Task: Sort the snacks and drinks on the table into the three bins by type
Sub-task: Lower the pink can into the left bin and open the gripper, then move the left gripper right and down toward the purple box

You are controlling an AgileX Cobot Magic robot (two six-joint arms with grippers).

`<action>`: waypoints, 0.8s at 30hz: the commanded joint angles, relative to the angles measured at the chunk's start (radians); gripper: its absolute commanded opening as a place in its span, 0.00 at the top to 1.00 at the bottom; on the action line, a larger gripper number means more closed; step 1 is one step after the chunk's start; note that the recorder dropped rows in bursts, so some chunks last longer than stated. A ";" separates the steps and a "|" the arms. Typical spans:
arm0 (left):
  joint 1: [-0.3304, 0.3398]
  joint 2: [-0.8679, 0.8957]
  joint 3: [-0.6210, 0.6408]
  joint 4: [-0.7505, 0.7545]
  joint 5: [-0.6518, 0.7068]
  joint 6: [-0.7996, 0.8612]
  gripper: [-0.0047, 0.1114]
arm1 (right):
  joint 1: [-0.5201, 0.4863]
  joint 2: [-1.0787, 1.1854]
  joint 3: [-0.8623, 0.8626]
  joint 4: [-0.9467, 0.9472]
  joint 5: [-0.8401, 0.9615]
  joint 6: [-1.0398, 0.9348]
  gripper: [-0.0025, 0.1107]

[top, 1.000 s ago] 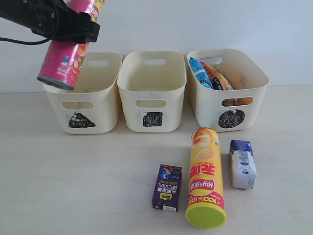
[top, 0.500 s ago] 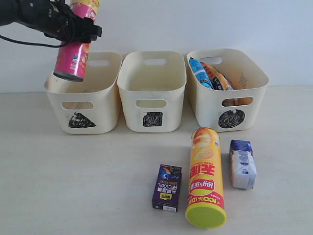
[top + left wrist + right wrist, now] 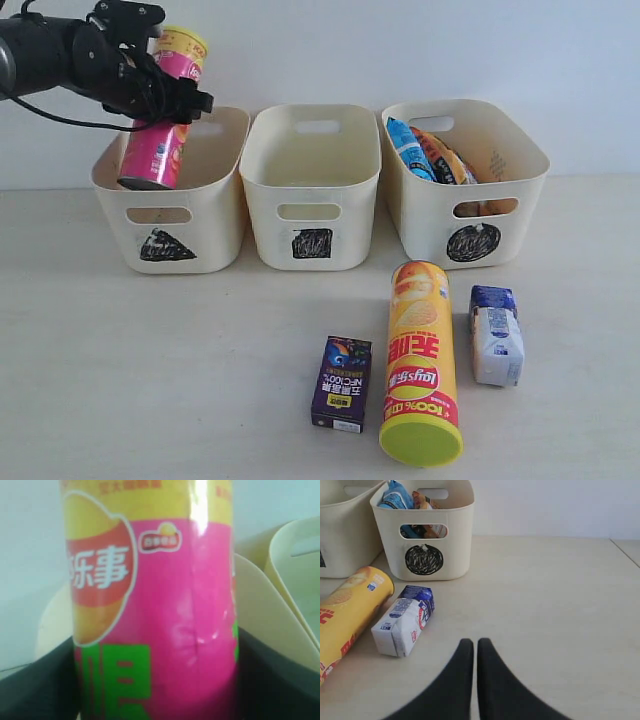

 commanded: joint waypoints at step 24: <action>0.004 -0.046 -0.007 0.000 0.134 -0.001 0.41 | -0.003 -0.004 0.004 -0.002 -0.005 -0.002 0.98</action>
